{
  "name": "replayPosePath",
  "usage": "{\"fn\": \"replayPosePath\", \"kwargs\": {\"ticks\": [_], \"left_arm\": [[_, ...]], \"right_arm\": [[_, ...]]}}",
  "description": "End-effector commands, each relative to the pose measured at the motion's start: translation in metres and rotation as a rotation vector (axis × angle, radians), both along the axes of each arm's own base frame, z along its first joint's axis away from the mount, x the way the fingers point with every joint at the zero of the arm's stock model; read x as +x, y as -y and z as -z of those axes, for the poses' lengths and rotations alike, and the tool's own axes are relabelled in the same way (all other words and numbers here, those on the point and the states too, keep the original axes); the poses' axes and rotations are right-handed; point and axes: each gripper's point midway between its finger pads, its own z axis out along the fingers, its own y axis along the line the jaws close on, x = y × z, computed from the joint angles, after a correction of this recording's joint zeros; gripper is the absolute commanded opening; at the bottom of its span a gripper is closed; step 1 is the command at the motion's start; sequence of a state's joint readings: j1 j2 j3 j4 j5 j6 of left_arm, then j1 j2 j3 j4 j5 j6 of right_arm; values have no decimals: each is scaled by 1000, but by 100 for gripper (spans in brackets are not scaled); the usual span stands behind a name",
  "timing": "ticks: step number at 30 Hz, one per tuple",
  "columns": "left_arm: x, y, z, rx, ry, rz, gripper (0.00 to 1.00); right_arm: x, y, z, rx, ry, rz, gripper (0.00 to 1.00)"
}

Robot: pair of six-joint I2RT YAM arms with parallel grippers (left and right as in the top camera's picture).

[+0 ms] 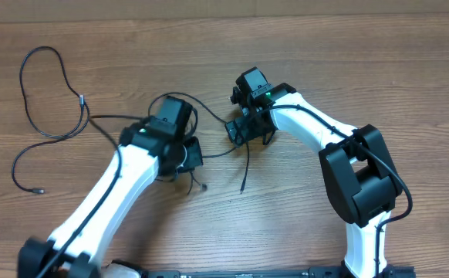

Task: Untangle cables
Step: 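Pull the grasped black cable far left with the left gripper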

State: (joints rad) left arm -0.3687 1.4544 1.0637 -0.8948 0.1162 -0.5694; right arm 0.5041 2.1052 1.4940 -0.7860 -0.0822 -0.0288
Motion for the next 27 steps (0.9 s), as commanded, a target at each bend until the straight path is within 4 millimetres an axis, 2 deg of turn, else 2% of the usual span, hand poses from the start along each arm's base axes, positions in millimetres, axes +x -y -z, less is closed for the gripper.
{"fn": "replayPosePath", "kwargs": {"ticks": [1,6,8,14,17,22,27], "left_arm": [[14,4,-50,-23,181,103,4],[26,-27,-93,106,366,33,4],[29,-46,-107,191,433,-22,4],[33,-98,-134,497,542,-71,4],[35,-118,-142,639,549,-71,4],[40,-141,-140,756,504,7,4],[53,-170,-128,716,465,-55,6]], "right_arm": [[-3,0,5,4,-13,1,100],[-3,0,5,4,-13,1,100],[-4,-1,4,11,-16,0,100],[-6,-9,3,54,-29,-11,100],[-5,-9,3,54,-28,-11,100],[-7,-14,2,79,-40,-17,100],[-12,-22,0,131,-65,-31,100]]}}
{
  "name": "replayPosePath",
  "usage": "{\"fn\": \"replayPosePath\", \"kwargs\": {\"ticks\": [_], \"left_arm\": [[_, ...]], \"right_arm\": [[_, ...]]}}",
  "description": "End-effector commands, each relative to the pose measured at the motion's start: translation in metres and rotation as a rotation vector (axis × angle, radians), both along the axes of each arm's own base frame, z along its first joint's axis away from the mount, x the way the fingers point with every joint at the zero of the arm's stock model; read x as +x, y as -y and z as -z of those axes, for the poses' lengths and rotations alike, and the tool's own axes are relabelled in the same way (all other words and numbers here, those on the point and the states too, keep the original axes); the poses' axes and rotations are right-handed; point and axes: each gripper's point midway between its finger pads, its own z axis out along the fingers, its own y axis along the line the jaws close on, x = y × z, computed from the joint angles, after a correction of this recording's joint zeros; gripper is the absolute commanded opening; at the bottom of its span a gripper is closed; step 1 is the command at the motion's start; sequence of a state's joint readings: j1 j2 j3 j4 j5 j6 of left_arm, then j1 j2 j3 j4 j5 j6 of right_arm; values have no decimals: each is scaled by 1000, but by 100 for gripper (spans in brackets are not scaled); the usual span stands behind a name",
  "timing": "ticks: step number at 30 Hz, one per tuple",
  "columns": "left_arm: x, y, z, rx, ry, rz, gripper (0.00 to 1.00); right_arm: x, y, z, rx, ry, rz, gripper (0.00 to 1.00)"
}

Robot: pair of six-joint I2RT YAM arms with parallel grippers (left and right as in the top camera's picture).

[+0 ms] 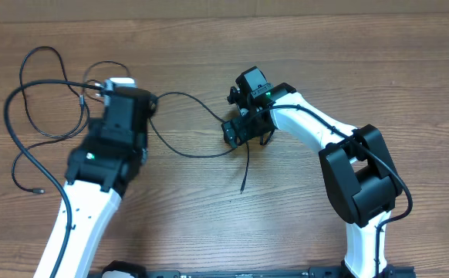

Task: Untangle cables
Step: 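Pull the grasped black cable far left with the left gripper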

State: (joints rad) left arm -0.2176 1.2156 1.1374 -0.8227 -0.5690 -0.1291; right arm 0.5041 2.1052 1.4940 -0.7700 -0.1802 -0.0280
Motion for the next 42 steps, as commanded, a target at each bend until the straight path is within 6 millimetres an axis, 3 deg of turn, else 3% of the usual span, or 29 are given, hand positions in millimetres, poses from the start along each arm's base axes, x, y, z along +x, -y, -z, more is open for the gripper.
{"fn": "replayPosePath", "kwargs": {"ticks": [1,8,15,17,22,24,29,35,42], "left_arm": [[11,-22,2,2,-20,-10,10],[38,-69,26,-102,-19,-60,14],[35,-110,79,-205,-137,-169,15],[34,-107,98,-285,-175,-162,21],[37,-76,131,-503,-252,-67,41],[38,-66,141,-556,-277,-42,55],[38,-54,169,-620,-350,-27,57],[36,-56,197,-629,-413,-49,59],[58,-63,184,-602,-328,-27,60]], "right_arm": [[-8,-8,2,48,-37,-12,100],[-10,-13,1,79,-51,-20,100],[-10,-13,1,79,-50,-21,100],[-10,-13,1,79,-50,-21,100],[-8,-14,0,83,-44,-21,100],[-8,-14,0,84,-42,-21,100],[-8,-14,0,84,-41,-21,100],[-8,-14,0,84,-41,-21,100],[-7,-14,0,85,-37,-21,100]]}}
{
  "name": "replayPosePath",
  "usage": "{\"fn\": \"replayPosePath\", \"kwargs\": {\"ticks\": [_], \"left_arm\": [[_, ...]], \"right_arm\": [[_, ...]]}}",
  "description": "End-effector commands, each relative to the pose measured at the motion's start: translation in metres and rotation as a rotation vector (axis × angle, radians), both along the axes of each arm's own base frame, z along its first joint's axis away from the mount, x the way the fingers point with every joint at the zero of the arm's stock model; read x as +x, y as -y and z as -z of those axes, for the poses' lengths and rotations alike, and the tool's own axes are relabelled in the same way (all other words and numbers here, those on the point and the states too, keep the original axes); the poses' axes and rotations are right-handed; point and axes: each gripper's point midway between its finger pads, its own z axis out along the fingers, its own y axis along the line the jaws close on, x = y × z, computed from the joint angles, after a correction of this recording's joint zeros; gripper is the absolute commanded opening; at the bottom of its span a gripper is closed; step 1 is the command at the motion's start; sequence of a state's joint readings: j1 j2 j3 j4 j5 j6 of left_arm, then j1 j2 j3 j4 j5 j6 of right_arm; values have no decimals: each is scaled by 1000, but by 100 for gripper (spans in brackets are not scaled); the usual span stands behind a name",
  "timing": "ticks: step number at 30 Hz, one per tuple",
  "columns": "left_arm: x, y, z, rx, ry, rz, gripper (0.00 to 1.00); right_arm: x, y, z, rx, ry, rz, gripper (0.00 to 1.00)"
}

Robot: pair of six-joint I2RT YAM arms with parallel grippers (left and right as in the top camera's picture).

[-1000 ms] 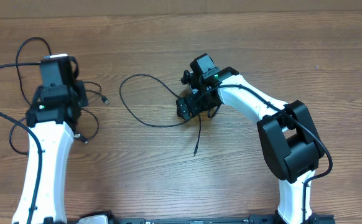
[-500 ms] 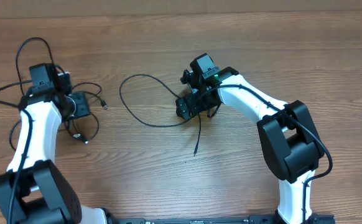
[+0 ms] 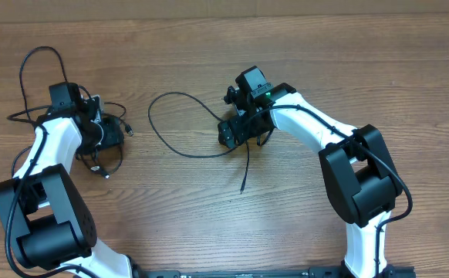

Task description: Untangle cables

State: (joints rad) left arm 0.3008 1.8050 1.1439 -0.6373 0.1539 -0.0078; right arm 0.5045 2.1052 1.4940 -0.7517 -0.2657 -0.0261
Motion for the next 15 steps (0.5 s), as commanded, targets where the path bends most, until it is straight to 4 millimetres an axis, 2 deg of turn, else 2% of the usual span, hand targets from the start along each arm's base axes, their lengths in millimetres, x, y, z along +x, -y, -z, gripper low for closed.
{"fn": "replayPosePath", "kwargs": {"ticks": [1,5,10,15], "left_arm": [[19,0,-16,2,66,14,61],[30,0,-25,-6,101,-6,62],[34,20,-29,-101,127,27,61],[36,19,-30,-132,125,-66,62]], "right_arm": [[-3,0,4,4,-11,-2,100],[-2,-1,4,7,-6,-2,100],[-1,-1,4,7,-6,-2,100],[-1,-1,4,7,-5,-2,100]]}}
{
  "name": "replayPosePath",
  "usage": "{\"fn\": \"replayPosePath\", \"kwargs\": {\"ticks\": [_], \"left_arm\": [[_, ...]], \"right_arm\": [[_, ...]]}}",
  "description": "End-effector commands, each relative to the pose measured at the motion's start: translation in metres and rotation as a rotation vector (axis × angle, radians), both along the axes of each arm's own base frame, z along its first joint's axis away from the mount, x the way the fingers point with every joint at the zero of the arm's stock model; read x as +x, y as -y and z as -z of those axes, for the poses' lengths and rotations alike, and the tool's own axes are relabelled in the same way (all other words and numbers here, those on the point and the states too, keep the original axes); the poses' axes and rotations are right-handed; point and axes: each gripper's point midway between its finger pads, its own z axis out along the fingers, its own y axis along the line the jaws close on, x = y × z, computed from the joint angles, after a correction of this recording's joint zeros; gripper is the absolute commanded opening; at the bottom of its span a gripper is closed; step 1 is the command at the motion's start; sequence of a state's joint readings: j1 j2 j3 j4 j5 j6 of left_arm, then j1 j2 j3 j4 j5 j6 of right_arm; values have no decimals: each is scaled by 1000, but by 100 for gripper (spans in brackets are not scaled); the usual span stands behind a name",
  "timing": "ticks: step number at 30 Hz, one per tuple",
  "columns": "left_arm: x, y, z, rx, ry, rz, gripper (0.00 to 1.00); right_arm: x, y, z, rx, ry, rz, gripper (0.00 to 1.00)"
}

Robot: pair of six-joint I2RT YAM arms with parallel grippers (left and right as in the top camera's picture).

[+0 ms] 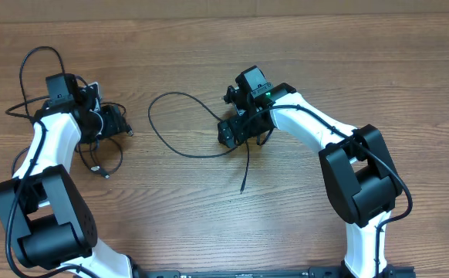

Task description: Untangle cables

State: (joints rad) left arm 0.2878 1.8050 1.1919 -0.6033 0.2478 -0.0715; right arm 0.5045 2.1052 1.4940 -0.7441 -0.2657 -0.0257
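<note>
Two black cables lie on the wooden table. One is bunched in loops at the far left [32, 58], its plug end [129, 133] beside my left gripper [113, 122]. The overhead view does not show whether that gripper's fingers hold the bundle. The second cable [163, 135] sweeps in a wide arc across the middle. My right gripper [229, 133] is shut on it, and its tail [244, 174] runs toward the front edge.
The left arm [43, 177] folds back along the left edge. The right arm [356, 181] fills the right front. Bare wood [170, 216] lies between the two cables.
My left gripper has shifted slightly toward the far side, while the plug end and loops beside it stayed put. The right gripper and its cable have not moved.
Both grippers stood close together at the centre over crossed cables. Then my left gripper was up and to the left with a cable stretched from it. Later it sat at the far left with that cable bunched there, apart from the arc the right gripper kept holding.
</note>
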Motion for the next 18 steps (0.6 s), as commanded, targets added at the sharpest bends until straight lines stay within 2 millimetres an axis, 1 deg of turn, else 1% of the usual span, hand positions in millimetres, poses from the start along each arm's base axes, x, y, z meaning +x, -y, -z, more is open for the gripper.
{"fn": "replayPosePath", "kwargs": {"ticks": [1,4,10,15,18], "left_arm": [[12,5,-10,-60,32,-72,62],[19,3,-14,-99,52,-169,63],[27,3,-17,-171,60,-318,63],[27,0,-15,-122,57,-329,62],[22,-18,-10,-13,34,-436,60]], "right_arm": [[-3,0,4,3,-12,-2,100],[-3,0,4,3,-12,-2,100],[-3,0,4,3,-12,-2,100],[-3,0,4,3,-12,-2,100],[-3,0,4,3,-12,-2,100]]}}
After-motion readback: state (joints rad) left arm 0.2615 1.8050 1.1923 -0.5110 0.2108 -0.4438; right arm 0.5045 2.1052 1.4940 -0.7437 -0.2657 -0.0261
